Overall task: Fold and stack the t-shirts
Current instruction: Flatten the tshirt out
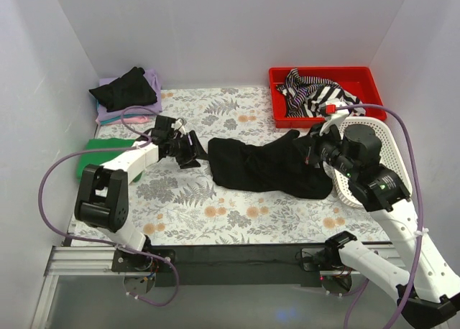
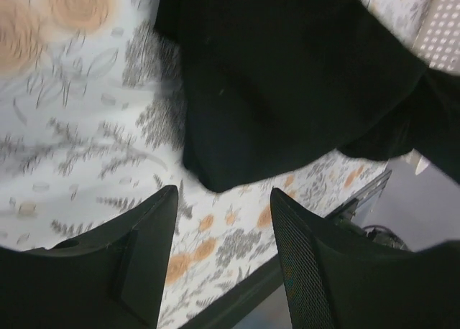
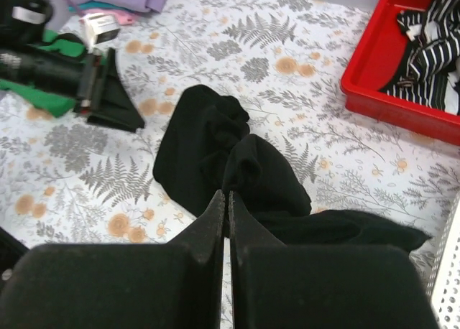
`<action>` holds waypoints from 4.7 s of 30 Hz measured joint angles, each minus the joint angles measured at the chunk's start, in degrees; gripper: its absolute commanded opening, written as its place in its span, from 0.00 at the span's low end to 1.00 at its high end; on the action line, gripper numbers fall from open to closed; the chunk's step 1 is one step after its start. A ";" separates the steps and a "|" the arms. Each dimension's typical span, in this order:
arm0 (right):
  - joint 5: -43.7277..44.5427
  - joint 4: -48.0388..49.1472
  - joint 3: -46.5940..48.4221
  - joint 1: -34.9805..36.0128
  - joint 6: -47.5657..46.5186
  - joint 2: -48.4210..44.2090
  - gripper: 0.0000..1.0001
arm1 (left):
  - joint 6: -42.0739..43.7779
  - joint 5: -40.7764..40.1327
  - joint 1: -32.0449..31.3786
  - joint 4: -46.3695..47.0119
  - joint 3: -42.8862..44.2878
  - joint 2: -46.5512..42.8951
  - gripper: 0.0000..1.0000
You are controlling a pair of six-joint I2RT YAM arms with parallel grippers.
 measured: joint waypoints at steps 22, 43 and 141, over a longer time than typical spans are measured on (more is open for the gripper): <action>-7.87 -0.48 0.48 0.11 0.72 -0.33 0.01 | -6.84 -5.42 -3.32 12.70 23.41 28.96 0.38; -2.29 -0.28 -1.40 0.22 -0.94 3.32 0.01 | 2.14 11.52 -4.70 7.74 1.22 -33.11 0.29; 6.82 -2.08 7.54 0.37 -5.14 0.52 0.01 | 2.32 -49.44 -13.09 -21.62 26.01 -21.07 0.00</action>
